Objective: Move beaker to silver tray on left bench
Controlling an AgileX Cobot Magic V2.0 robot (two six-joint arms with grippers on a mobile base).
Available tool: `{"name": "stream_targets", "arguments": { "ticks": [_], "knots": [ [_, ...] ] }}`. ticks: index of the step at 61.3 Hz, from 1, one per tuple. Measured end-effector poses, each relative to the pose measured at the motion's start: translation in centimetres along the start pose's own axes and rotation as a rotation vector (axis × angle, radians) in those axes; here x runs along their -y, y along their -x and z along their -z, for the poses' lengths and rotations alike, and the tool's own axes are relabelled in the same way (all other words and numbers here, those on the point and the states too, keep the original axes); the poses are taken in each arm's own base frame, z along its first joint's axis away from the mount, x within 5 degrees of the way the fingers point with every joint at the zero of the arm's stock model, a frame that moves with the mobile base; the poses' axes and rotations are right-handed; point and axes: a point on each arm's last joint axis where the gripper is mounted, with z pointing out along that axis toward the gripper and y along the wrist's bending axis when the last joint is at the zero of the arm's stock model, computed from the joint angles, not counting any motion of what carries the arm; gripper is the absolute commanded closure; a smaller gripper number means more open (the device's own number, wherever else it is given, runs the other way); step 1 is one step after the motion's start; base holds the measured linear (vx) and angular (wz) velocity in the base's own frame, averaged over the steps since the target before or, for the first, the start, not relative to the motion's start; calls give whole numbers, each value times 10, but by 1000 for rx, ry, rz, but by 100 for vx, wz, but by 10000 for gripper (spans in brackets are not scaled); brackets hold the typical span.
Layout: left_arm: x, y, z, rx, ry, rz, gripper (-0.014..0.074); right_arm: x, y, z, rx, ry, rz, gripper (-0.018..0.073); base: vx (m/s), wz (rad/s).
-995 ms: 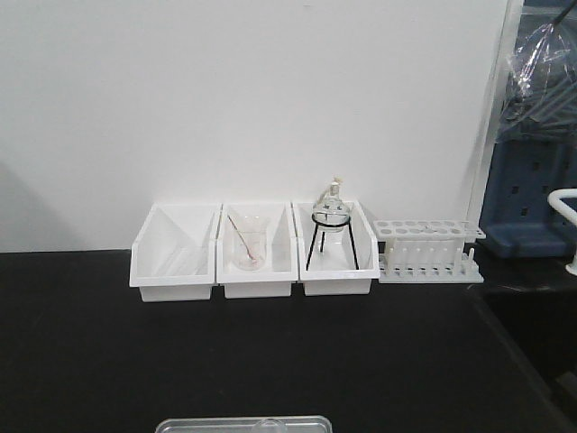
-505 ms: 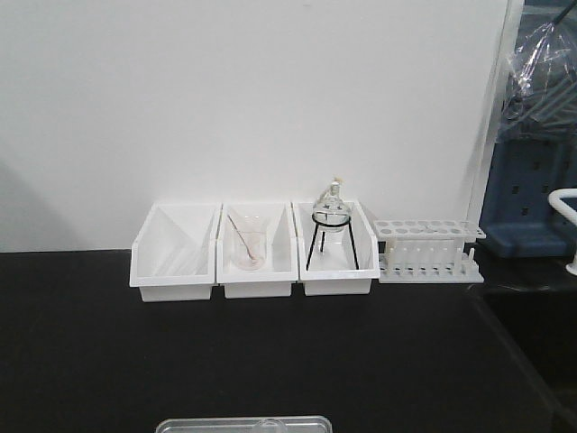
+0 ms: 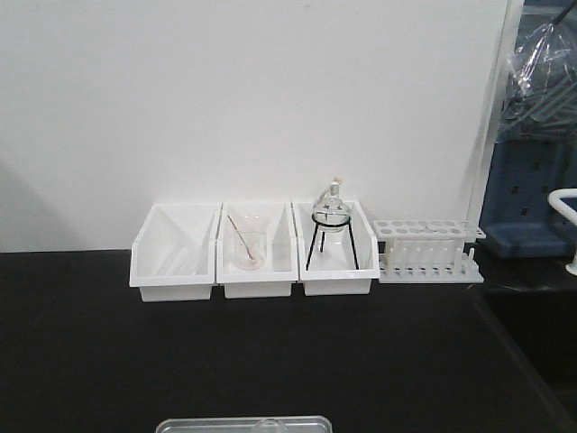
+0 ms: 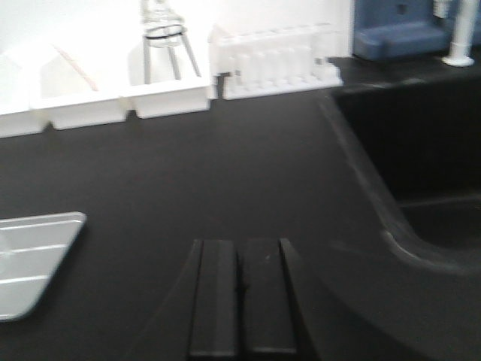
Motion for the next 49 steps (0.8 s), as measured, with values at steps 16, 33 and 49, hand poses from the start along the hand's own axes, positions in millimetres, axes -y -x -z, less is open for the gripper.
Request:
{"name": "stream_targets", "arguments": {
  "ticks": [16, 33, 49],
  "knots": [
    [0, 0, 0, 0, 0, 0, 595, 3, -9, 5, 81, -22, 34, 571, 0, 0],
    [0, 0, 0, 0, 0, 0, 595, 3, -9, 4, 79, -29, 65, 571, 0, 0],
    [0, 0, 0, 0, 0, 0, 595, 3, -9, 4, 79, -30, 67, 571, 0, 0]
  ]
}}
